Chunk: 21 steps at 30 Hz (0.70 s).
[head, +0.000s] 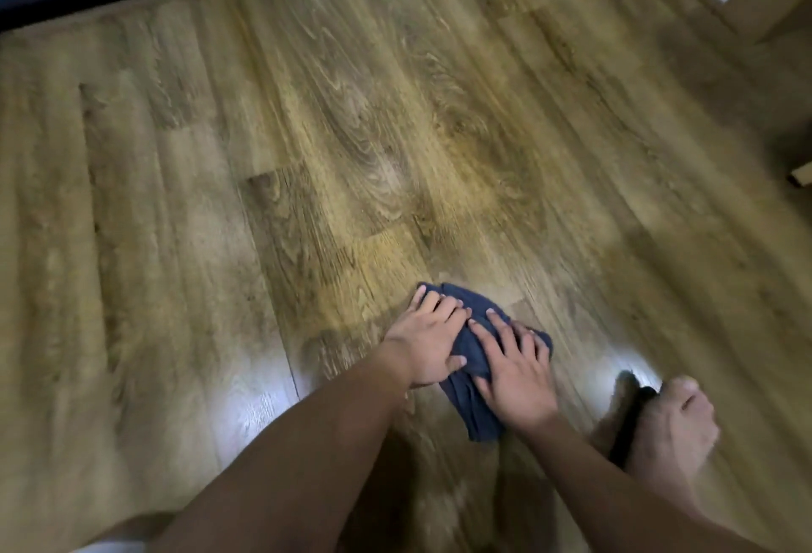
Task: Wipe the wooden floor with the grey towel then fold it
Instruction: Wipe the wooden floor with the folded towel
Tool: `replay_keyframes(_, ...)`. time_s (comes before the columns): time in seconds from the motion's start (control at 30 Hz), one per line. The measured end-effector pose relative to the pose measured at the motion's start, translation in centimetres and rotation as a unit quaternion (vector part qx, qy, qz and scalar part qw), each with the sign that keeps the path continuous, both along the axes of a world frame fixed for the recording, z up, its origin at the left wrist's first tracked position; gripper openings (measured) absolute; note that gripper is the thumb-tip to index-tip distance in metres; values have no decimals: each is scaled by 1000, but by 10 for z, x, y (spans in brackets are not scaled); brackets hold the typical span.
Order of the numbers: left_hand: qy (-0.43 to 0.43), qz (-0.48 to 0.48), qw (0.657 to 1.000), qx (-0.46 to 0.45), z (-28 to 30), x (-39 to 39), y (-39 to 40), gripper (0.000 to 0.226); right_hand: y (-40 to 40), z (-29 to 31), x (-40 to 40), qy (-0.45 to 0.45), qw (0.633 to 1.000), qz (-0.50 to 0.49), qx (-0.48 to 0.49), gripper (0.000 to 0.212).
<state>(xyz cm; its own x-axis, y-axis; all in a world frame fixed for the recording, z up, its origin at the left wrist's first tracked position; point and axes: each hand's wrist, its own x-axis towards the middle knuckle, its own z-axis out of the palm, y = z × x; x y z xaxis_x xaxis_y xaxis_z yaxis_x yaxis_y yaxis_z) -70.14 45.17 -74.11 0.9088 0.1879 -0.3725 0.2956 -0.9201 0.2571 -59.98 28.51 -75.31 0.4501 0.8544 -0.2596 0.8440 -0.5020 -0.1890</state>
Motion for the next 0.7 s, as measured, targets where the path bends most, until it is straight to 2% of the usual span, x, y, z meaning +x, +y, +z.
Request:
replay_keyframes(0.13, 41, -97, 994, 22, 7, -29, -52, 99, -67, 7, -40, 19, 999, 0, -44, 88)
replay_keyframes(0.23, 63, -100, 993, 26, 12, -28, -66, 98, -82, 11, -48, 18, 998, -11, -52, 77)
replay_keyframes(0.47, 36, -25, 999, 12, 8, -9, -51, 84, -53, 6, -16, 18, 999, 12, -35, 60)
replay_keyframes(0.7, -27, 47, 998, -12, -6, 28, 8, 82, 11, -8, 52, -33, 996, 79, 22, 65)
